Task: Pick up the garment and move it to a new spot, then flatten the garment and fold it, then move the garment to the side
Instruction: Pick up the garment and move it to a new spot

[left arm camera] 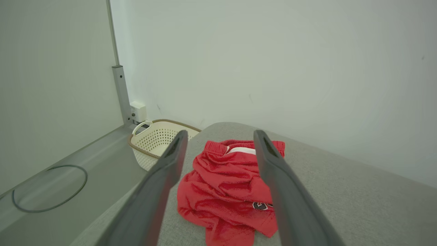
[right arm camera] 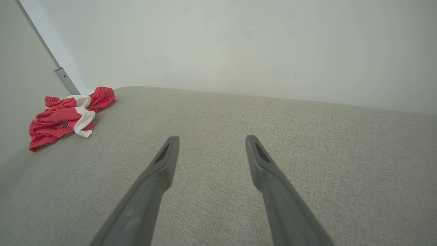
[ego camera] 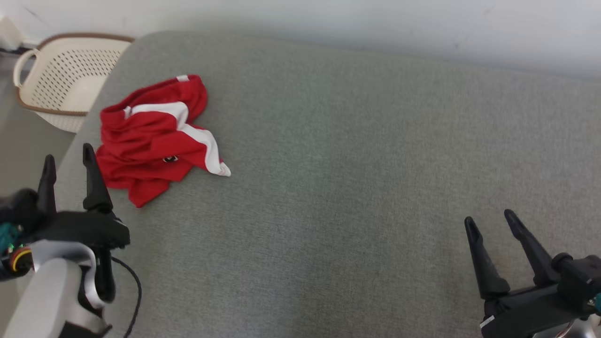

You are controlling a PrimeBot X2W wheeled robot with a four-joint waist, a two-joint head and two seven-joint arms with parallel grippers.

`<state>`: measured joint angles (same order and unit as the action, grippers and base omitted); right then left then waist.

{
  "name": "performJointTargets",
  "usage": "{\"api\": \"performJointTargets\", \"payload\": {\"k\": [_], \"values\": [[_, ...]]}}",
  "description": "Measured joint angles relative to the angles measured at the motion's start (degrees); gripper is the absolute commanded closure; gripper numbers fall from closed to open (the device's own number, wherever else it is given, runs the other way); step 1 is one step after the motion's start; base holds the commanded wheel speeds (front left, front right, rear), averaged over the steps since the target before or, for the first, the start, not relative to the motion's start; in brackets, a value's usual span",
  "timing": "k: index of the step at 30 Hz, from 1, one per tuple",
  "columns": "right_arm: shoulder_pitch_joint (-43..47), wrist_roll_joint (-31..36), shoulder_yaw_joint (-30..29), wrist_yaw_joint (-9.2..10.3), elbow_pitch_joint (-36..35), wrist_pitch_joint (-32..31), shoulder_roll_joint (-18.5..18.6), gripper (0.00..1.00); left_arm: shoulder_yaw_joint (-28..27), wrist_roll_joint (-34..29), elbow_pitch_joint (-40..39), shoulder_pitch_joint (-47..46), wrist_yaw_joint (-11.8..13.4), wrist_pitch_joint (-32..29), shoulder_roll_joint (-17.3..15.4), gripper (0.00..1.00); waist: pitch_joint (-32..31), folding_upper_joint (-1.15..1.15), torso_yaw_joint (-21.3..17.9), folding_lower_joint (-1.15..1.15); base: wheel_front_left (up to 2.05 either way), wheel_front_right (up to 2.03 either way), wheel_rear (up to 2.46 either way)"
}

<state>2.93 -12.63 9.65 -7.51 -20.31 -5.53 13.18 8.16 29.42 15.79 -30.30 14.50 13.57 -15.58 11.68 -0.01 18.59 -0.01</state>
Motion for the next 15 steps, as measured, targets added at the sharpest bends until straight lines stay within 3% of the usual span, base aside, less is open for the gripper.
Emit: {"api": "performJointTargets", "payload": {"k": [15], "values": [[-3.9,-1.5,0.1,-0.01,-1.2,-0.4,3.8,0.00,-0.3,6.6,34.7,-16.2,-9.6,-6.2,0.4,0.00,10.5,0.00,-4.2,-0.01,0.00,0.00,0.00]]}}
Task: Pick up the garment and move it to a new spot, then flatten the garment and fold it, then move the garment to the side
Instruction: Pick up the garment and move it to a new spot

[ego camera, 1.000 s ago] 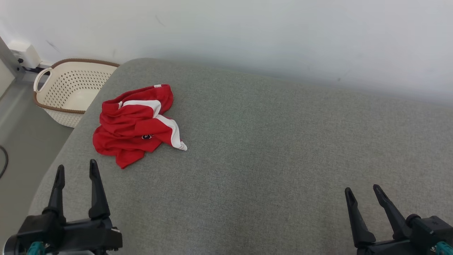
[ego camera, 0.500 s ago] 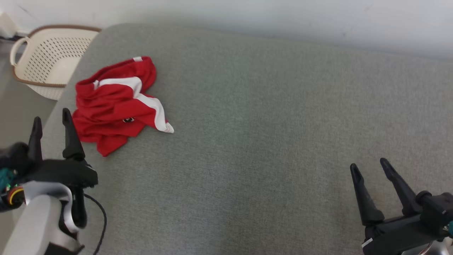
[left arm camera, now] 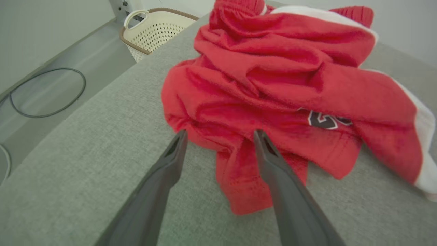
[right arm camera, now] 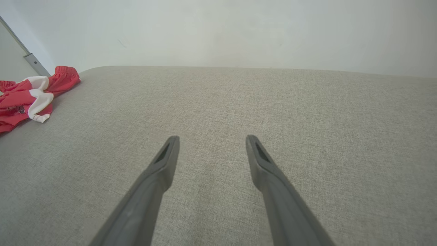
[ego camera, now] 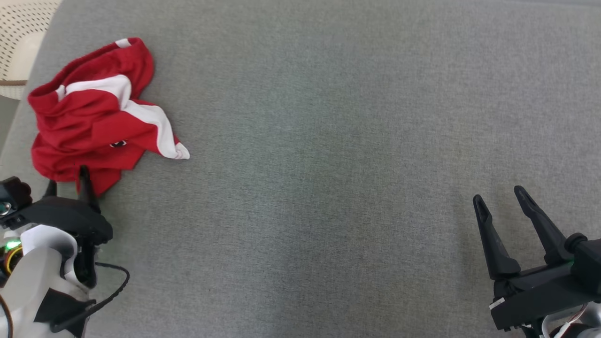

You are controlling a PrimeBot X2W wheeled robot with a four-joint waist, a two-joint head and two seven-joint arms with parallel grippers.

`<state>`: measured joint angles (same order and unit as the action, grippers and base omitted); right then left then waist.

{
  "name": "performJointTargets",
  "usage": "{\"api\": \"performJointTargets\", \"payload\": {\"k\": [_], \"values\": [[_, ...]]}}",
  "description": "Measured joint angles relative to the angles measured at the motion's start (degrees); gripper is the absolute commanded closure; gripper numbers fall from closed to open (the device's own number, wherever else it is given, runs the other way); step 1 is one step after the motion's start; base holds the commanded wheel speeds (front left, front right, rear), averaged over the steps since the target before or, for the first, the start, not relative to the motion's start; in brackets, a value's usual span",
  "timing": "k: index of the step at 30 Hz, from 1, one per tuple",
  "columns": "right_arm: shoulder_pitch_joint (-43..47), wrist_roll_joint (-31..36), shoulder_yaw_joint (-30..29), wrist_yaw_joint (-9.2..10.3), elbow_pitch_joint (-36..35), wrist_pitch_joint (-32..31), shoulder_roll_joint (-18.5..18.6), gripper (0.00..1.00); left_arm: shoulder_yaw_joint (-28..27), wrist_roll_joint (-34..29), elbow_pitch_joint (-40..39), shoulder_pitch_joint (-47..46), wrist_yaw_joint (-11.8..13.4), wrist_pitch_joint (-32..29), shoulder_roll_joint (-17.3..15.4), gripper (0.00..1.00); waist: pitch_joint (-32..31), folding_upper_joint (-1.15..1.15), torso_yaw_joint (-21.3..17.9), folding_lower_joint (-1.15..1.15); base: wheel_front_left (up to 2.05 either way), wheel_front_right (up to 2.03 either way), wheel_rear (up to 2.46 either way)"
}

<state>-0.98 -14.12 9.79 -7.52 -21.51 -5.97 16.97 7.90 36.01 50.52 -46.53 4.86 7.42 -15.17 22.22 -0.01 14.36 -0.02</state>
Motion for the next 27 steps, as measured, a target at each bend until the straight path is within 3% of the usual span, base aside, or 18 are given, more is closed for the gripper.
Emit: {"api": "performJointTargets", "payload": {"k": [5,6,7,8,16,22,27], "values": [[-0.8,-0.1,0.1,0.01,0.2,0.0,0.1,0.00,0.2,0.7,6.2,-2.4,-2.0,-0.7,0.2,0.02,1.4,0.00,-1.0,0.00,0.00,0.00,0.00],[-0.8,-0.2,0.1,0.01,0.3,0.0,0.1,0.00,0.3,0.8,7.1,-2.9,-2.4,-0.6,0.3,0.51,1.5,0.00,-1.1,0.01,0.00,0.00,0.00],[-0.9,-0.3,0.1,0.01,0.3,0.0,0.1,0.00,0.4,0.8,7.9,-3.4,-2.8,-0.5,0.3,0.51,1.6,0.00,-1.2,0.01,0.00,0.00,0.00],[-1.0,-0.3,0.1,0.01,0.4,0.2,0.0,0.00,0.4,0.8,8.5,-3.9,-3.2,-0.2,0.4,1.00,1.6,0.00,-1.2,0.01,0.00,0.00,0.00],[-1.1,-0.5,-0.5,0.00,1.6,0.9,-0.9,0.00,1.7,-1.5,9.3,-6.8,-2.6,5.5,-1.2,1.00,-0.1,0.00,-1.1,0.01,0.00,0.00,0.00],[0.2,-0.6,-0.5,0.00,2.9,1.7,-2.8,0.00,2.9,-6.7,-0.4,-7.5,1.1,7.3,-2.8,1.00,-3.7,0.01,-0.6,0.02,0.00,0.00,0.00],[0.8,-0.5,-0.4,0.00,3.9,2.5,-4.4,0.00,3.1,-10.9,-15.3,-3.2,4.6,7.3,-2.7,1.00,-6.9,0.01,-0.7,0.02,0.00,0.00,0.00]]}}
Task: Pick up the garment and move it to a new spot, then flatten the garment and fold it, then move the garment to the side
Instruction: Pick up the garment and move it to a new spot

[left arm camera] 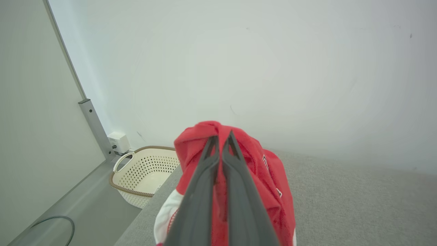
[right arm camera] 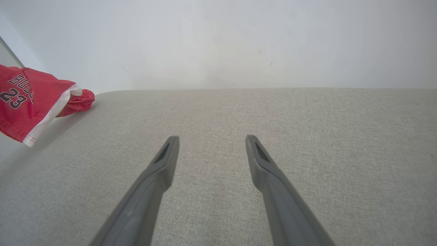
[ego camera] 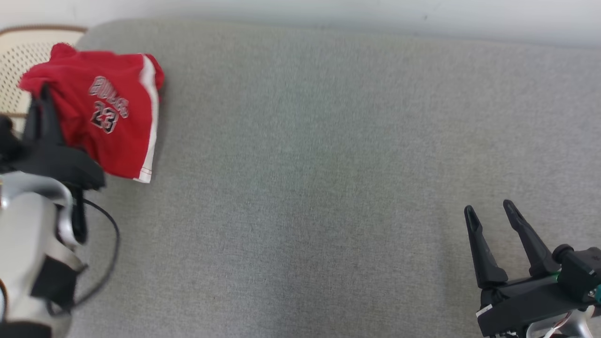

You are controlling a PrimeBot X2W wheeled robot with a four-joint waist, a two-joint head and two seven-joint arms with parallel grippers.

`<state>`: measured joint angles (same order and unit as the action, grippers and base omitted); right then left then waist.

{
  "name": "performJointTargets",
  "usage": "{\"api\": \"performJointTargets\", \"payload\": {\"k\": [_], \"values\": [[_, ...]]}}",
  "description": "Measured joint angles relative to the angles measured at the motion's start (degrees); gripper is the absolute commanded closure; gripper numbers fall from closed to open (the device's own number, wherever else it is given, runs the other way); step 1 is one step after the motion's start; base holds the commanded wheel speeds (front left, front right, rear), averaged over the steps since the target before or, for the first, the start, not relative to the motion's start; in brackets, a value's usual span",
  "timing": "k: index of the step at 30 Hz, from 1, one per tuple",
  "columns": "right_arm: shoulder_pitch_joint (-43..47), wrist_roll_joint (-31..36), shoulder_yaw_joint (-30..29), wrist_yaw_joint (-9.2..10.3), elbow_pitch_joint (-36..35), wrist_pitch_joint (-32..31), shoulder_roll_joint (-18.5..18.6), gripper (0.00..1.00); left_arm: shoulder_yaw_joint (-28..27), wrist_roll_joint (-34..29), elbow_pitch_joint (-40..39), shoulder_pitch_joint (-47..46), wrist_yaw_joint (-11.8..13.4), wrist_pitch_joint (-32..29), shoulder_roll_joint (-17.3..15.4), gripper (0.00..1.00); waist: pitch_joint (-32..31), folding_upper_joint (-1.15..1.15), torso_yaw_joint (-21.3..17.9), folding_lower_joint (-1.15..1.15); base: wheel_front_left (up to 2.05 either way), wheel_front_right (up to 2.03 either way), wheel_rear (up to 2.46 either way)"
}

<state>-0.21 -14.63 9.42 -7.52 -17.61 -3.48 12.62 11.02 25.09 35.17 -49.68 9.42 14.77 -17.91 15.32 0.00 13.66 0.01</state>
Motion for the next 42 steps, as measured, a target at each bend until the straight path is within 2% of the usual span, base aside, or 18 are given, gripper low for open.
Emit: {"api": "performJointTargets", "payload": {"k": [7,8,11,15,19,25,36,42], "values": [[0.8,0.0,-0.2,0.00,1.0,1.0,-1.8,0.00,3.1,-3.9,-20.9,11.1,4.2,-0.7,0.9,1.00,-3.4,0.00,-1.7,0.01,0.00,0.00,0.00],[0.8,0.0,-0.2,0.00,1.0,1.0,-1.8,0.00,3.1,-3.9,-20.9,11.1,4.2,-0.7,0.9,1.00,-3.4,0.00,-1.7,0.01,0.00,0.00,0.00],[0.8,0.0,-0.3,0.01,1.3,1.6,-2.5,0.00,5.8,-5.8,-29.4,15.4,5.8,-2.9,1.4,1.00,-4.0,0.00,-3.2,0.00,0.00,0.00,0.00],[0.7,0.1,-0.3,0.01,1.8,2.4,-3.2,0.00,10.1,-7.4,-38.0,20.2,6.7,-6.0,2.2,1.00,-4.2,0.00,-5.5,0.00,0.00,0.00,0.00],[-0.3,0.1,-0.4,0.01,2.6,3.3,-3.6,0.00,14.4,-8.0,-42.9,23.1,6.8,-8.0,4.0,1.00,-3.9,0.00,-8.1,0.00,0.00,0.00,0.00],[-1.8,-0.2,-0.8,0.00,4.3,5.1,-4.4,0.00,19.6,-8.5,-44.0,23.5,5.3,-9.2,6.9,1.00,-2.8,0.00,-12.6,0.00,0.00,0.00,0.00],[-3.6,-1.7,-1.3,0.01,8.1,8.2,-5.7,0.00,27.6,-8.4,-37.2,17.3,0.3,-8.9,12.6,1.00,-0.2,0.00,-22.5,-0.01,0.00,0.00,0.00],[-4.2,-2.5,-0.6,0.01,9.5,9.6,-6.0,0.00,29.8,-6.9,-29.9,16.4,-0.8,-8.6,13.8,1.00,2.1,0.00,-26.6,-0.01,0.00,0.00,0.00]]}}
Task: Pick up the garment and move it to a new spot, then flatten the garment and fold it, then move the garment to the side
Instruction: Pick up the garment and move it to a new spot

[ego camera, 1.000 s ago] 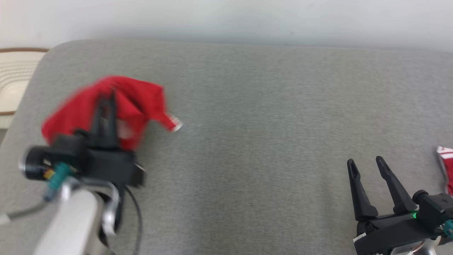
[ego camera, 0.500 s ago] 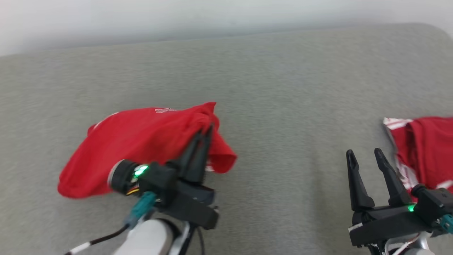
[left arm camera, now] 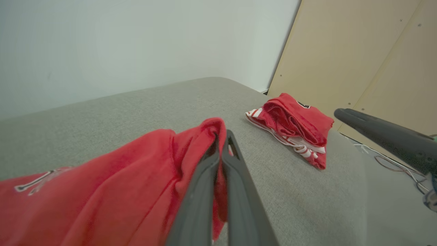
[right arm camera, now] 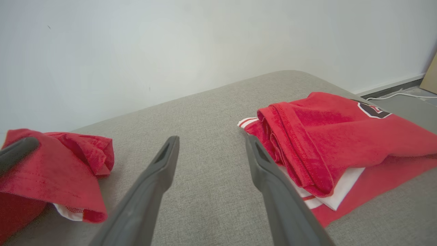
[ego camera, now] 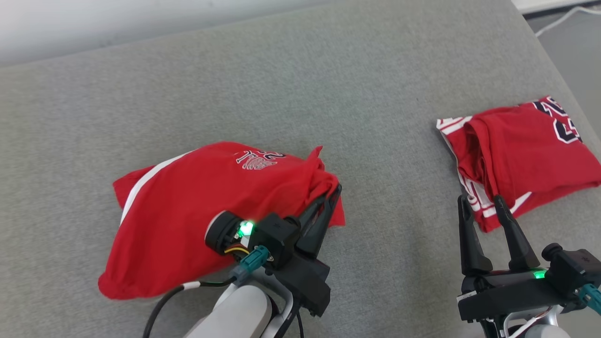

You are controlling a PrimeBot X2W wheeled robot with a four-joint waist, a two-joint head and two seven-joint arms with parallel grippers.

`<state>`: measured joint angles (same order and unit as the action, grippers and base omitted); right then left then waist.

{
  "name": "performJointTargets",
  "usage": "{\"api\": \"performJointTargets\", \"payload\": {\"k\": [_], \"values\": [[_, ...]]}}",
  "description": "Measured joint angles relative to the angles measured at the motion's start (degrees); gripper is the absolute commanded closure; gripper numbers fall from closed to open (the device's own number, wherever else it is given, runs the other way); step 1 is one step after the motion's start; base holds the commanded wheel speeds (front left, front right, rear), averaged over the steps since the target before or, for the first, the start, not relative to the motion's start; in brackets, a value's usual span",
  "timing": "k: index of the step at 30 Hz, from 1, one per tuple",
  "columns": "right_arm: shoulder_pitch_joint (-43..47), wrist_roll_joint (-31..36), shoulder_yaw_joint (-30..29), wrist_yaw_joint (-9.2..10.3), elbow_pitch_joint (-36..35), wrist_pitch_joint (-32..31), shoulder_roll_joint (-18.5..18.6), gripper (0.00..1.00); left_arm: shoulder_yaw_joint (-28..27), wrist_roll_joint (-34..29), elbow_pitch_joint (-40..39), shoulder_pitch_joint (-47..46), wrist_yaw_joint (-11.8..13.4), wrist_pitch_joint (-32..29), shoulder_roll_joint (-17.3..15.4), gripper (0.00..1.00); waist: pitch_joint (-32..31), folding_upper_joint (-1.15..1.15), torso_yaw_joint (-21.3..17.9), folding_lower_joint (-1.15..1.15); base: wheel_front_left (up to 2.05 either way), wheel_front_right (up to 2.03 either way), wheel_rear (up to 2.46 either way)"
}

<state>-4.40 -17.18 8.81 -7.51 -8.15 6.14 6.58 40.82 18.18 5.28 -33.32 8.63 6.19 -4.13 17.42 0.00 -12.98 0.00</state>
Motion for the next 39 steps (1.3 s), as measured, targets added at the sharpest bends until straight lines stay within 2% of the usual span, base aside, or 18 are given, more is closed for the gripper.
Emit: {"api": "performJointTargets", "payload": {"k": [5,6,7,11,13,23,27,35,39], "values": [[-0.6,-0.4,-0.2,0.00,1.0,0.5,0.0,0.00,1.6,1.4,4.3,-0.2,-1.5,1.1,0.5,1.00,1.9,0.00,-1.5,0.00,0.00,0.00,0.00],[-0.6,-0.4,-0.3,0.00,1.2,0.6,0.0,0.00,1.9,1.6,4.8,-0.3,-1.7,1.5,0.6,0.52,2.2,0.00,-1.5,0.00,0.00,0.00,0.00],[-0.6,-0.4,-0.4,0.00,1.3,0.6,0.0,0.00,2.2,2.1,4.9,-0.5,-2.0,1.5,0.7,0.00,2.3,0.00,-1.4,-0.01,0.00,0.00,0.00],[-0.8,-0.4,-0.8,0.00,1.4,0.5,0.2,0.00,3.4,3.0,4.0,-0.4,-2.8,2.4,0.8,0.00,1.9,0.00,-0.6,0.00,0.00,0.00,0.00],[-0.8,-0.3,-1.0,0.00,1.4,0.4,0.3,0.00,3.3,3.0,2.6,-0.1,-2.4,3.3,0.7,0.00,1.3,-0.01,0.0,0.00,0.00,0.00,0.00],[0.7,0.7,-2.2,0.00,-0.1,-1.6,0.8,0.00,-5.2,3.5,-4.9,2.7,2.6,7.5,-4.1,0.00,-2.8,0.00,4.1,0.00,0.00,0.00,0.00],[1.3,1.0,-2.4,0.00,-0.7,-2.2,1.0,0.00,-5.8,4.2,-5.5,3.2,2.1,7.5,-5.5,0.00,-4.5,0.00,5.2,0.00,0.00,0.00,0.00],[3.3,1.4,-3.6,0.00,-1.7,-3.6,0.7,0.00,-9.5,3.6,-8.9,5.9,5.7,8.0,-7.5,0.00,-7.3,0.00,7.0,0.01,0.00,0.00,0.00],[4.2,1.7,-3.8,0.00,-2.3,-4.2,0.7,0.00,-15.1,4.2,-11.1,9.1,7.1,8.5,-9.9,0.00,-8.7,0.00,8.7,0.01,0.00,0.00,0.00]]}}
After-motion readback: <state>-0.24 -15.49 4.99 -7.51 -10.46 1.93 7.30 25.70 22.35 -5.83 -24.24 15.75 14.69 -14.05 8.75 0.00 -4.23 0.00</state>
